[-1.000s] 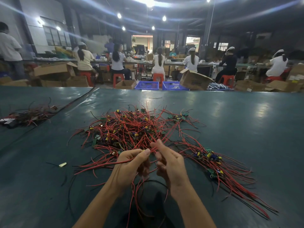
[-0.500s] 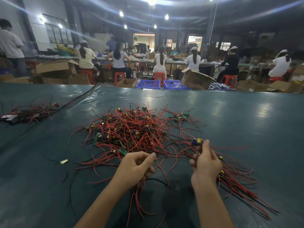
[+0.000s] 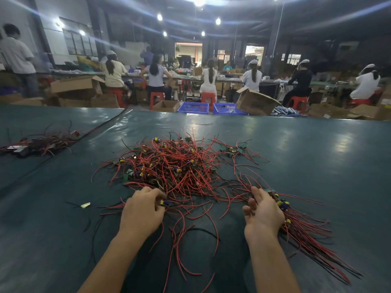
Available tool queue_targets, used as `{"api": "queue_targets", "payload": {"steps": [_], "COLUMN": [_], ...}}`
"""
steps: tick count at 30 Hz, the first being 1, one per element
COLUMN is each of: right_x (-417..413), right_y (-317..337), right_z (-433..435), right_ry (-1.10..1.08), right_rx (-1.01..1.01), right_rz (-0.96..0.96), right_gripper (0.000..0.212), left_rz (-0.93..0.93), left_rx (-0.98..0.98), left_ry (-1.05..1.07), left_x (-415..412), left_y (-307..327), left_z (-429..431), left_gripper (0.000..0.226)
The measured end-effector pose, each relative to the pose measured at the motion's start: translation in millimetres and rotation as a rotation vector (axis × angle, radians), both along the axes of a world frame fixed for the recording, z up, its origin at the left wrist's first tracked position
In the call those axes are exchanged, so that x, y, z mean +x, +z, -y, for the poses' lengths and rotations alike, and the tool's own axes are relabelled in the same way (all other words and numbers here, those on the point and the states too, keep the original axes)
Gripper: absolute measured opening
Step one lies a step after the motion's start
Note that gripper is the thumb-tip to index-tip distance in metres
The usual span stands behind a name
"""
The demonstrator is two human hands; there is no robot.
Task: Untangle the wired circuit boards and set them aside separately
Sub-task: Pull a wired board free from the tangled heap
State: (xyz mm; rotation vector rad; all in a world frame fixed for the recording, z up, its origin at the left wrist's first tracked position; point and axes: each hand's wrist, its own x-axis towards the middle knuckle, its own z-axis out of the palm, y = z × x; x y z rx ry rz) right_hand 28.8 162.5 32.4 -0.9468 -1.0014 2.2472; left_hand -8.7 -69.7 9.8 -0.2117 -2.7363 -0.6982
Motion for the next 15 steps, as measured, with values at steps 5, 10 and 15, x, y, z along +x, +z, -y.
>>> {"api": "queue_targets", "payload": {"steps": [5,10,15], "right_x": [0.5,1.0,2.5], "right_y": [0.2,-0.4,2.5], "right_z": [4.6,6.5,14.2], "right_ry": [0.04,0.093,0.28], "right_rx": [-0.004,0.001,0.112], "right_rz": [-0.022,-0.016,-0.096], "right_gripper": [0.022,0.015,0.01], "left_rz": [0.076,0.104,-0.181], "left_rx": [-0.079,-0.046,0.083], "left_ry": [0.003,-0.029,-0.096], "left_x": [-0.2,2.1,9.8], "left_y": [2.1,3.0,9.7], "left_z": [2.6,2.3,-9.6], "left_gripper": [0.029,0.027,0.015]}}
